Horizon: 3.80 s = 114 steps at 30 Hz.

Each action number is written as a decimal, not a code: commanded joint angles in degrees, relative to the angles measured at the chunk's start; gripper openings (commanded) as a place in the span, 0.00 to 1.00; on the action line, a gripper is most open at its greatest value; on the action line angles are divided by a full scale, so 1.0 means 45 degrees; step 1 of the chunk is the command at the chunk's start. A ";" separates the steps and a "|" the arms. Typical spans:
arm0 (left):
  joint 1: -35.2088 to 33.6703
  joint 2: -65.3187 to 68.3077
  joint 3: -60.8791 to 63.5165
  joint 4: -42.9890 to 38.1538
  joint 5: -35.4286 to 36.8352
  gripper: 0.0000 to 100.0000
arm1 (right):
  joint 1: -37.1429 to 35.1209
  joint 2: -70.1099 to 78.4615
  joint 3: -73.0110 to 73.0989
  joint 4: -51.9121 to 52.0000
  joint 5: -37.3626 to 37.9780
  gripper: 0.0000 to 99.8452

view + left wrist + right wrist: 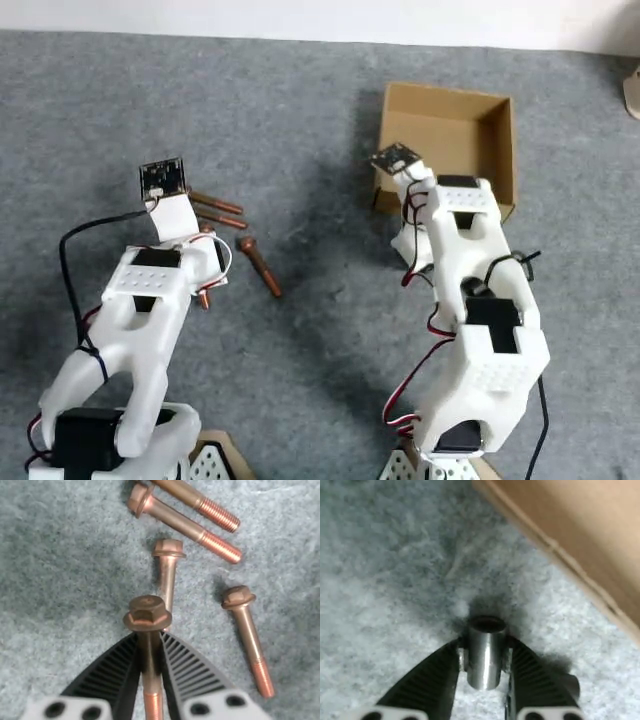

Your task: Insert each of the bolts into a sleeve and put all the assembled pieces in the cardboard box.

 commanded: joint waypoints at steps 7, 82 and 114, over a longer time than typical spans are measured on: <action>0.0127 -0.0342 -0.0147 0.0000 0.0039 0.01 | -0.0068 -0.0479 0.0068 0.0049 -0.0117 0.00; 0.5480 -0.2081 0.1573 -0.8068 0.2911 0.01 | -0.4366 -2.5211 2.0288 -0.8059 -0.6291 0.01; 0.7238 -0.9915 0.5050 -0.7775 0.5470 0.01 | -0.5617 -2.5289 2.0288 -0.7121 -0.5236 0.01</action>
